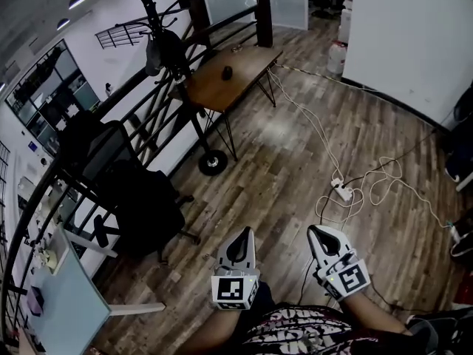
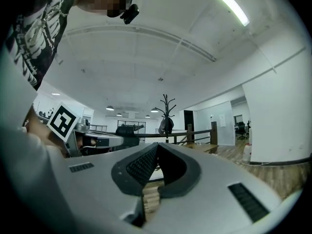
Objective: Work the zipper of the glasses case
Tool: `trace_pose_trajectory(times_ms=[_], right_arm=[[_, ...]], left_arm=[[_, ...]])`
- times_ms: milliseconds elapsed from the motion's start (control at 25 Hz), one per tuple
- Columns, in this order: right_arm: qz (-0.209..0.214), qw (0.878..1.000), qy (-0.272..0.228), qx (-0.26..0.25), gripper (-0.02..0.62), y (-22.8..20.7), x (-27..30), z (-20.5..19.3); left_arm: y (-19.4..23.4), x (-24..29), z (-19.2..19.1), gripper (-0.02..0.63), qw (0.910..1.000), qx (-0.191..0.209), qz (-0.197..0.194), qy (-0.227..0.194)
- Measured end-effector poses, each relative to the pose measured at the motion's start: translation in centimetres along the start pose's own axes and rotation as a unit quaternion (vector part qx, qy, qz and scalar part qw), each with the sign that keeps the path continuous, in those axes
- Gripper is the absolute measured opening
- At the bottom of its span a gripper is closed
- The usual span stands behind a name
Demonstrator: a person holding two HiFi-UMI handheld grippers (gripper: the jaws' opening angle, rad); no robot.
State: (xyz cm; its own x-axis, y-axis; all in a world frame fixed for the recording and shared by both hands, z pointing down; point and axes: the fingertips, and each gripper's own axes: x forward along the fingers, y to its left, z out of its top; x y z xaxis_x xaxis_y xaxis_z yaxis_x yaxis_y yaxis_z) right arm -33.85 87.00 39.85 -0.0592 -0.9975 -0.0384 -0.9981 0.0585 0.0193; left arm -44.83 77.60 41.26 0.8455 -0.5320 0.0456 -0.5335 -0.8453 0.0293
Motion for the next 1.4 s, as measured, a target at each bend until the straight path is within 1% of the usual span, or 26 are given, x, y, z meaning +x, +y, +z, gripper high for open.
trace_pose_trajectory(times_ms=[120, 320, 440, 600, 680, 840, 920, 1000, 1200, 1400], right_arm=[[-0.008, 1.000, 0.011, 0.007, -0.002, -1.3, 2.9, -0.5], [-0.008, 0.999, 0.028, 0.014, -0.002, -2.5, 8.5, -1.2], [-0.009, 0.999, 0.031, 0.014, -0.002, -3.0, 12.4, -1.3], [-0.029, 0.999, 0.035, 0.013, -0.002, -3.8, 17.3, -1.3], [-0.043, 0.998, 0.042, 0.006, -0.002, -3.9, 19.3, -1.7], [-0.054, 0.997, 0.048, -0.006, -0.002, -4.2, 22.4, -1.9], [-0.072, 0.996, 0.052, -0.005, -0.002, -5.3, 23.4, -1.5], [-0.081, 0.996, 0.050, 0.001, -0.002, -6.5, 24.1, -1.4], [-0.060, 0.997, 0.044, 0.010, -0.002, -9.3, 26.0, -3.3], [-0.046, 0.998, 0.037, 0.019, -0.002, -14.8, 29.6, -4.2]], left_arm=[[1.8, 3.1, 0.2, 0.006, 0.9999, -0.007, -0.015, 0.000], [5.1, 7.8, 0.1, 0.006, 0.9986, -0.023, -0.047, 0.005], [7.8, 10.2, -0.1, 0.006, 0.9978, -0.027, -0.061, 0.007], [12.5, 12.3, 0.5, 0.006, 0.9979, -0.026, -0.059, -0.002], [15.0, 13.1, 0.7, 0.006, 0.9982, -0.031, -0.051, -0.008], [19.0, 14.6, 0.4, 0.006, 0.9983, -0.050, -0.030, -0.008], [20.1, 15.4, -0.1, 0.006, 0.9980, -0.057, -0.026, -0.003], [20.5, 16.4, -0.6, 0.006, 0.9979, -0.058, -0.027, 0.004], [20.8, 20.1, -1.8, 0.006, 0.9982, -0.051, -0.027, 0.018], [20.9, 26.1, -1.8, 0.006, 0.9986, -0.044, -0.014, 0.025]])
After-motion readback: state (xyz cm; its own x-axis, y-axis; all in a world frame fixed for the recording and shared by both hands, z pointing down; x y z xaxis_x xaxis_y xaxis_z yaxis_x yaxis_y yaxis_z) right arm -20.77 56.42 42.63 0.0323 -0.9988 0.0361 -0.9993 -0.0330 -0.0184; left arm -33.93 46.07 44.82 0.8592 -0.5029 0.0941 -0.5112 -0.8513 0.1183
